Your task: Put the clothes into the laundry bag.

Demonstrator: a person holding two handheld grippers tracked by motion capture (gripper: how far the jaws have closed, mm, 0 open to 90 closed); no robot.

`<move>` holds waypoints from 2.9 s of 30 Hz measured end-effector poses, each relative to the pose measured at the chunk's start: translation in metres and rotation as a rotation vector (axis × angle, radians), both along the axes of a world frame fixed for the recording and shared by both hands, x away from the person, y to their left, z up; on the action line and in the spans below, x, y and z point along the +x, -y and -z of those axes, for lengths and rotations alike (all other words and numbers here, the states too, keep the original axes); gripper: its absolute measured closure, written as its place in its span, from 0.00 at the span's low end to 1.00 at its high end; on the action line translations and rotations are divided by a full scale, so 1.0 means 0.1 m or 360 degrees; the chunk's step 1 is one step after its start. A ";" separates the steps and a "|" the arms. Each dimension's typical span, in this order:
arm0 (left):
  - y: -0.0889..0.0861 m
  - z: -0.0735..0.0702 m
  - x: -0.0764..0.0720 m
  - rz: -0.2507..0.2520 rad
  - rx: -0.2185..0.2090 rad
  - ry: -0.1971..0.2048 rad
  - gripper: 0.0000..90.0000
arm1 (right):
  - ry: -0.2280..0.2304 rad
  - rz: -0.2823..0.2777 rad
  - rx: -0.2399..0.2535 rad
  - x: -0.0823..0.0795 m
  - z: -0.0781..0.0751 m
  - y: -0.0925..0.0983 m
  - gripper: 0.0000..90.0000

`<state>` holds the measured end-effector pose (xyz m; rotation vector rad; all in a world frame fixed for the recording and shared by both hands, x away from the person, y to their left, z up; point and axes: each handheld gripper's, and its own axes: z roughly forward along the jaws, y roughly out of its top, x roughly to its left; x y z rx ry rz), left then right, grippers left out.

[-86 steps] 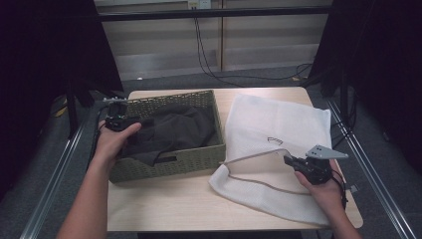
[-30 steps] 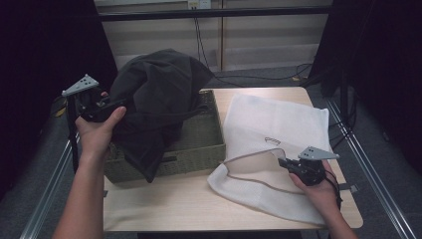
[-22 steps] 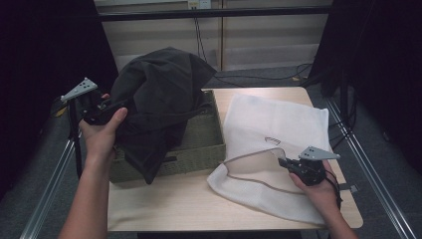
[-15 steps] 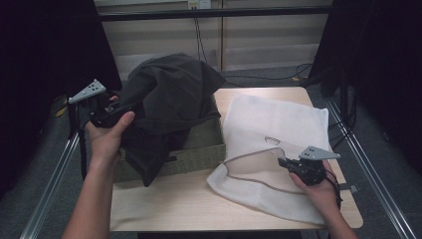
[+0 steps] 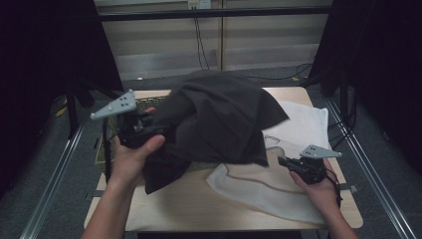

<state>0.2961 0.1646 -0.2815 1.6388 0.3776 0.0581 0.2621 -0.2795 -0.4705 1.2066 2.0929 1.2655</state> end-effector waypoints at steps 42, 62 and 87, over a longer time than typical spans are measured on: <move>0.05 1.41 -0.09 -0.0733 0.0369 -0.0182 0.13 | -0.0005 -0.0040 0.0087 -0.03 -0.04 0.05 0.97; 0.85 1.44 -0.32 -0.0337 0.0472 -0.0011 0.96 | -0.0008 -0.0049 0.0082 -0.04 -0.02 0.03 0.97; 0.62 1.50 -0.36 -0.0472 0.0518 -0.0073 0.23 | 0.0001 -0.0067 0.0088 -0.06 -0.06 0.04 0.97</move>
